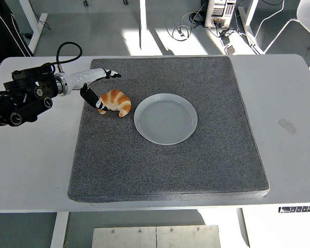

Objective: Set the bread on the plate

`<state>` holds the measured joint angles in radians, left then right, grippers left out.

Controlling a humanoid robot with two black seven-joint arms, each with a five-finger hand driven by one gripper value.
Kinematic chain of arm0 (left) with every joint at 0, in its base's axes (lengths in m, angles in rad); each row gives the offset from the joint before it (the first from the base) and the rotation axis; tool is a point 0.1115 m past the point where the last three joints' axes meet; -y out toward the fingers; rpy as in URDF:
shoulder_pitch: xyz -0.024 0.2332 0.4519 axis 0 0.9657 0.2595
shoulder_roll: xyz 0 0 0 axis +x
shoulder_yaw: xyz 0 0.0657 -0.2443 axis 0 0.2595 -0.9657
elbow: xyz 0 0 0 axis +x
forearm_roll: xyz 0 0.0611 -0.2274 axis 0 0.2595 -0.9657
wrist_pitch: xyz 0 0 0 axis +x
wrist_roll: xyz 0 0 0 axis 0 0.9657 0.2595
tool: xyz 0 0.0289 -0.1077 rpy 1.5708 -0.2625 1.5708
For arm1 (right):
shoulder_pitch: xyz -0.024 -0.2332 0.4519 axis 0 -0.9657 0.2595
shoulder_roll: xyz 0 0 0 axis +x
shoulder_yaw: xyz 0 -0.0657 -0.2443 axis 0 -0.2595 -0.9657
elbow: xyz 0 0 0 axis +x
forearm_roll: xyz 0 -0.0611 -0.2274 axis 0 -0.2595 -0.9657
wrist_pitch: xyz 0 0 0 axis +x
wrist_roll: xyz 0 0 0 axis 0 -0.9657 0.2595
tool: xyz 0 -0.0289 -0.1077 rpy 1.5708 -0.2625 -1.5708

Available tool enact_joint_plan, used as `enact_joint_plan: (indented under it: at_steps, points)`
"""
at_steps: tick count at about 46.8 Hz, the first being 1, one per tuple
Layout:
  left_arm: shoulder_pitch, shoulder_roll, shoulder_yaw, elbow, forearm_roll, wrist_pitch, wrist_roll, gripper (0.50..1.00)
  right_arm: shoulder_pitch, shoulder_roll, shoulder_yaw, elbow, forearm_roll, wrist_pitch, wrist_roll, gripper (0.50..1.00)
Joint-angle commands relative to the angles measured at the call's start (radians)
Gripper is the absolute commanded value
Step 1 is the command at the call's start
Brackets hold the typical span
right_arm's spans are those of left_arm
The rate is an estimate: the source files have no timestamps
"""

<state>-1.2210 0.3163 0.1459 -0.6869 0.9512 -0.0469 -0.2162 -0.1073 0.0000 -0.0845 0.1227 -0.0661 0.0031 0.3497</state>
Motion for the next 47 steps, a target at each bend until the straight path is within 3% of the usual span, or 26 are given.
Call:
enact_joint_plan:
  at_steps: [1, 20, 28, 34, 37, 47]
  points:
    - [0.003, 0.000, 0.003, 0.000, 0.000, 0.002, 0.000, 0.968, 0.000, 0.000, 0.000, 0.000, 0.000, 0.000, 0.000, 1.000]
    - [0.034, -0.051, 0.004, 0.023, 0.000, 0.047, 0.000, 0.952, 0.000, 0.000, 0.000, 0.000, 0.000, 0.000, 0.000, 1.000]
    - [0.048, -0.103, 0.006, 0.107, 0.000, 0.048, -0.009, 0.849, 0.000, 0.000, 0.000, 0.000, 0.000, 0.000, 0.000, 1.000]
    - [0.048, -0.112, 0.006, 0.135, -0.002, 0.048, -0.012, 0.662, 0.000, 0.000, 0.000, 0.000, 0.000, 0.000, 0.000, 1.000]
    - [0.038, -0.111, 0.001, 0.135, -0.002, 0.048, -0.012, 0.503, 0.000, 0.000, 0.000, 0.000, 0.000, 0.000, 0.000, 1.000]
    - [-0.040, -0.102, 0.000, 0.132, -0.002, 0.039, -0.026, 0.500, 0.000, 0.000, 0.000, 0.000, 0.000, 0.000, 0.000, 1.000]
